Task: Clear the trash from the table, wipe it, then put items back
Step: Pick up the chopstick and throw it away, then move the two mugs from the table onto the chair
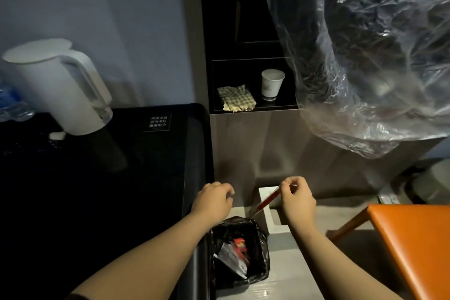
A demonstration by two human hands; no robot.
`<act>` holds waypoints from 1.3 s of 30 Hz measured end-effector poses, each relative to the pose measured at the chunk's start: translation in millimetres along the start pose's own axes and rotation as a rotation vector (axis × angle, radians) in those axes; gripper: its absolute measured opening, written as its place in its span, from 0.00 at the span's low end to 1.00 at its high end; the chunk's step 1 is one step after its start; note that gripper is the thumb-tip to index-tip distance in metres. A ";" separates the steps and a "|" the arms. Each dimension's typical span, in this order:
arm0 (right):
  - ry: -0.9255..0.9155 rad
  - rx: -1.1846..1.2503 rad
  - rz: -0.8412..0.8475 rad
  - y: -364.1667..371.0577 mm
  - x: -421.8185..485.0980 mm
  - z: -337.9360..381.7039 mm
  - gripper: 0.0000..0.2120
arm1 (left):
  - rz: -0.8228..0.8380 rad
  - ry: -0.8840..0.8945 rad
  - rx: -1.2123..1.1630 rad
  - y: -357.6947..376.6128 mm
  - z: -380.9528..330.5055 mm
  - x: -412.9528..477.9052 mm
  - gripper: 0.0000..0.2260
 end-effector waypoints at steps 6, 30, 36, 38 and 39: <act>0.053 -0.138 0.071 34.8 18.6 -37.4 0.06 | 0.005 -0.046 -0.007 12.6 17.7 4.8 0.13; -0.173 -0.323 0.546 126.4 -15.5 44.4 0.02 | -0.167 -0.152 0.058 -58.9 58.5 -26.6 0.12; -0.494 -0.542 0.605 171.1 -78.4 122.9 0.06 | -0.296 -0.211 0.096 -118.1 109.4 -72.7 0.13; -0.598 -0.602 0.619 192.6 -104.5 147.3 0.08 | -0.321 -0.230 0.107 -140.3 133.3 -89.8 0.13; -0.643 -0.620 0.627 204.0 -119.0 159.3 0.09 | -0.333 -0.245 0.113 -151.9 146.7 -99.6 0.13</act>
Point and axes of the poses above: each hand's wrist, its own x-axis towards the middle knuckle, its own y-axis out of the palm, z = x × y, the point moved 7 cm from there along x, towards the middle knuckle, and after that the axes turned 2 degrees about y, right-handed, at the moved point
